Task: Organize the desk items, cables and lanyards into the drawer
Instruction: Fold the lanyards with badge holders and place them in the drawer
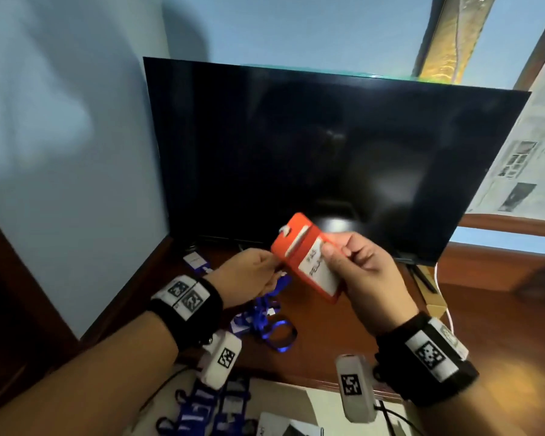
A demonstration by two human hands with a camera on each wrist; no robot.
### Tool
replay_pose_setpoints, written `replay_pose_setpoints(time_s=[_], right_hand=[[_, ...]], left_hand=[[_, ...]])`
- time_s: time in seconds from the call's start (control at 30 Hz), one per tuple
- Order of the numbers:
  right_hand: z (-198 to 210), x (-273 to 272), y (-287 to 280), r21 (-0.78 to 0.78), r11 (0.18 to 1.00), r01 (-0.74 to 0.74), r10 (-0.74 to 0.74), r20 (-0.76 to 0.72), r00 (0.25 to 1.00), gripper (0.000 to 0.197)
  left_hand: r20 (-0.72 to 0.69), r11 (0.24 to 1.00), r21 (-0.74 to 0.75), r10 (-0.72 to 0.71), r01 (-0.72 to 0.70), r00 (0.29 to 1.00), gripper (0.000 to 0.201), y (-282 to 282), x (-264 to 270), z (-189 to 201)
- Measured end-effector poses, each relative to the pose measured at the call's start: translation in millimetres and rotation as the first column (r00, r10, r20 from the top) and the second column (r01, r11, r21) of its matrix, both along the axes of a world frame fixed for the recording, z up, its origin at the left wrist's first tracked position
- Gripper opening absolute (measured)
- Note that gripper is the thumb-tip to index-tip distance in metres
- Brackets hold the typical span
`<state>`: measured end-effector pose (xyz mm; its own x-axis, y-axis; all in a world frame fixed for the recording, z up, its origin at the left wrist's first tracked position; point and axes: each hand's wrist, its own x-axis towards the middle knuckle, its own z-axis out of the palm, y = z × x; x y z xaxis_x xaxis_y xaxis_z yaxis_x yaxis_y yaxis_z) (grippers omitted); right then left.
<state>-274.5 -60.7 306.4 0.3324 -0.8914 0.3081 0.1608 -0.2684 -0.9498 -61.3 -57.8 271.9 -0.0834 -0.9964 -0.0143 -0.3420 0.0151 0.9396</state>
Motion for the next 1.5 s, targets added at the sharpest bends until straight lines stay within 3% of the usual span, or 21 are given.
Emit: replay_pose_setpoints(time_s=[0.1,0.17,0.23,0.3,0.37,0.43,0.47,0.53,0.6,0.63,0.7,0.83,0.93,1.1,1.3,1.4,1.5], right_hand=[[-15.8,-2.2,-15.3,-0.042,0.951,0.307,-0.310,-0.103,0.945,0.010],[-35.3,-6.2,-20.4,-0.203,0.877,0.435,-0.477,-0.269,0.837,0.006],[-59.8,-6.4,-18.9,-0.317,0.862,0.396,-0.501,-0.404,0.765,0.012],[-82.6,-1.5,-10.8,-0.346,0.915,0.208,-0.377,-0.551,0.744,0.010],[-93.3,6.6,6.0,-0.246,0.968,-0.047,-0.136,-0.671,0.729,0.008],[-89.0,15.5,23.3,-0.110,0.958,-0.265,0.115,-0.699,0.706,0.008],[-82.7,18.7,30.3,-0.052,0.944,-0.327,0.214,-0.659,0.721,0.008],[-69.7,22.5,35.6,0.020,0.939,-0.344,0.316,-0.443,0.839,0.006],[-63.8,24.0,30.4,0.044,0.962,-0.268,0.271,-0.204,0.941,0.015],[-64.6,24.8,24.9,0.065,0.977,-0.203,0.210,-0.132,0.969,0.017],[-77.6,28.0,11.2,0.096,0.995,-0.026,0.035,-0.093,0.995,0.017],[-115.9,30.4,-5.5,0.066,0.936,0.345,-0.319,-0.248,0.915,0.013],[-130.8,34.1,2.1,-0.006,0.904,0.427,-0.395,-0.397,0.829,0.017],[-163.6,53.2,25.9,0.119,0.948,0.295,-0.171,-0.591,0.788,0.027],[-182.5,66.2,46.9,0.293,0.942,0.163,0.016,-0.526,0.850,0.029],[-190.9,68.4,52.1,0.350,0.930,0.112,0.082,-0.495,0.865,0.028],[-198.3,69.7,55.9,0.391,0.916,0.086,0.128,-0.490,0.863,0.027]], left_hand=[[0.017,0.999,-0.037,-0.005,0.006,1.000,0.053,33.9,-14.8,-12.0],[0.208,0.989,-0.121,-0.053,0.079,0.977,0.049,56.5,-14.3,-12.8],[0.454,0.967,-0.196,-0.060,0.165,0.889,0.039,70.4,-10.2,-3.0],[0.607,0.948,-0.239,-0.024,0.211,0.794,0.030,74.6,-4.7,13.4],[0.691,0.948,-0.245,0.022,0.205,0.723,0.024,68.2,8.0,26.9],[0.734,0.964,-0.183,0.004,0.192,0.679,0.024,54.3,24.9,30.9],[0.720,0.975,-0.132,-0.032,0.181,0.693,0.024,47.6,32.9,27.7],[0.536,0.987,-0.013,-0.128,0.160,0.834,0.021,37.4,46.2,9.9],[0.141,0.989,0.057,-0.142,0.135,0.980,0.014,37.6,48.3,-19.1],[-0.024,0.993,0.066,-0.094,0.095,0.995,0.018,41.0,44.5,-33.8],[-0.139,0.996,0.089,0.009,0.003,0.990,0.031,49.2,33.0,-58.8],[-0.039,0.994,0.047,0.101,-0.099,0.994,0.022,65.3,16.1,-77.1],[0.097,0.974,-0.080,0.220,-0.212,0.971,0.020,71.5,18.9,-81.0],[0.252,0.937,-0.098,0.350,-0.336,0.902,0.023,73.6,30.2,-106.8],[0.412,0.967,-0.022,0.239,-0.253,0.879,0.030,86.7,35.9,-140.5],[0.297,0.953,0.019,0.285,-0.304,0.911,0.042,94.3,42.9,-156.0],[0.152,0.920,0.118,0.355,-0.373,0.922,0.037,101.1,48.1,-160.1]])
